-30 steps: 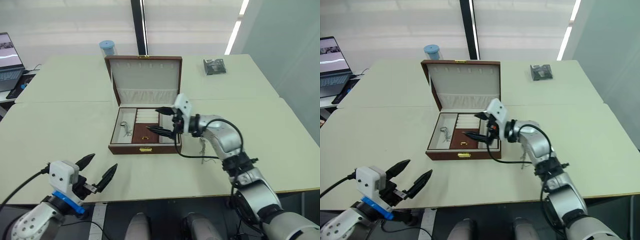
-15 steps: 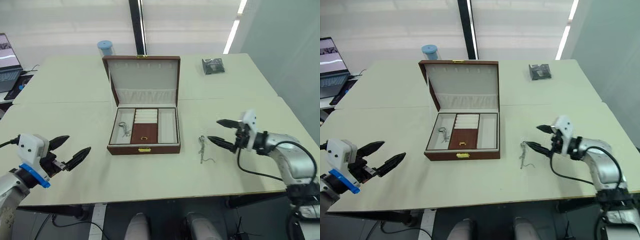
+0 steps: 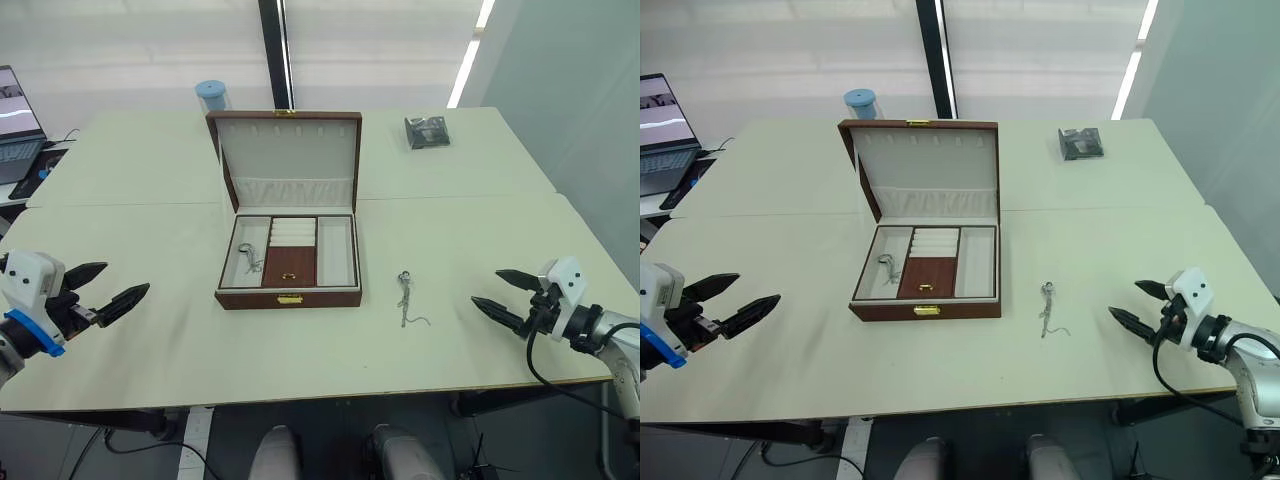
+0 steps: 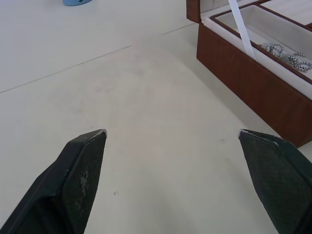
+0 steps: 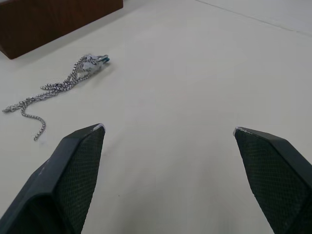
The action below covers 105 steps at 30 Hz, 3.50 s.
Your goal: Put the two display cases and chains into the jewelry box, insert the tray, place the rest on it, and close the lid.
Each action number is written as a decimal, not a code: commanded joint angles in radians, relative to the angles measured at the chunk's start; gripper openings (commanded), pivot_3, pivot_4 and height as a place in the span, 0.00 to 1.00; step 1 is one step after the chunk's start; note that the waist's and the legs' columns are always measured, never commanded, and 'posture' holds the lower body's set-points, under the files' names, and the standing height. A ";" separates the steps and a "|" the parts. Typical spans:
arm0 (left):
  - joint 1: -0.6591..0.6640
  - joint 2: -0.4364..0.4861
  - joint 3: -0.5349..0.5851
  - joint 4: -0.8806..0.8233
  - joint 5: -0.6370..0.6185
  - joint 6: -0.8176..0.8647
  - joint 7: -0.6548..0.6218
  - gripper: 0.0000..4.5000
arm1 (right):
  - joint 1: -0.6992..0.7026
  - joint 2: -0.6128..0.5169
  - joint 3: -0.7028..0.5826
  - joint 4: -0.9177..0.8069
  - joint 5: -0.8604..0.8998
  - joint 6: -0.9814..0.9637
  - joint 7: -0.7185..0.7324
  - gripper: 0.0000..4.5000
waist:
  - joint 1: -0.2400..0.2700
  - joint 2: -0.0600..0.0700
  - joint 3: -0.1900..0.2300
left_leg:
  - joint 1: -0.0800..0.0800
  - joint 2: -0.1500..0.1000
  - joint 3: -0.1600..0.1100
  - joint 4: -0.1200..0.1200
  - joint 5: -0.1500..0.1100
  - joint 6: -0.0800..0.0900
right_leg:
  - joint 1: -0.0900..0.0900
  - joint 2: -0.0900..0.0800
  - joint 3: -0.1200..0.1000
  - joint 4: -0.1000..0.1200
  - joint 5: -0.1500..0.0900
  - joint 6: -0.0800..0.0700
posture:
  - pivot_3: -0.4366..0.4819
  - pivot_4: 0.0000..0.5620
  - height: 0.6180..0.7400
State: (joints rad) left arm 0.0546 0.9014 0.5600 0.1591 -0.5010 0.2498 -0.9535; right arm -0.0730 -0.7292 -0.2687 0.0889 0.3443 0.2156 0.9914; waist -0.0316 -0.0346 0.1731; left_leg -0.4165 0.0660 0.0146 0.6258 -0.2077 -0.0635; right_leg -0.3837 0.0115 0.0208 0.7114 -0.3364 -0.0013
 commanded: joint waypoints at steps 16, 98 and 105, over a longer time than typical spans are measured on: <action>0.037 -0.017 0.039 -0.052 0.007 -0.018 -0.011 1.00 | -0.035 -0.030 -0.040 0.088 0.011 -0.080 0.018 0.99 | 0.000 0.000 0.000 | 0.000 0.000 0.002 0.000 0.000 0.000 | 0.000 0.000 0.000 0.000 0.000 0.000 | 0.48 0.27 1.00; 0.145 -0.209 -0.482 -0.568 0.052 -0.107 -0.078 1.00 | 0.071 0.381 0.294 -0.453 -0.101 0.211 -0.495 0.00 | 0.003 -0.003 -0.005 | 0.007 -0.001 -0.005 0.001 0.000 0.000 | 0.010 0.000 -0.002 -0.002 -0.002 0.004 | 0.48 0.27 1.00; 0.152 -0.226 -0.483 -0.579 0.056 -0.100 -0.061 1.00 | 0.049 0.389 0.291 -0.475 -0.074 0.181 -0.491 0.00 | 0.002 -0.002 -0.005 | 0.007 -0.001 -0.006 0.001 0.000 0.000 | 0.010 0.000 -0.002 -0.002 -0.002 0.004 | 0.48 0.27 1.00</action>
State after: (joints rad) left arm 0.2042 0.6805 0.0774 -0.3932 -0.4452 0.1649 -1.0206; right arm -0.0148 -0.3421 0.0392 -0.3465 0.2569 0.4222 0.4950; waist -0.0292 -0.0370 0.1680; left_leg -0.4095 0.0655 0.0089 0.6266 -0.2078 -0.0636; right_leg -0.3735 0.0117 0.0189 0.7093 -0.3388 0.0028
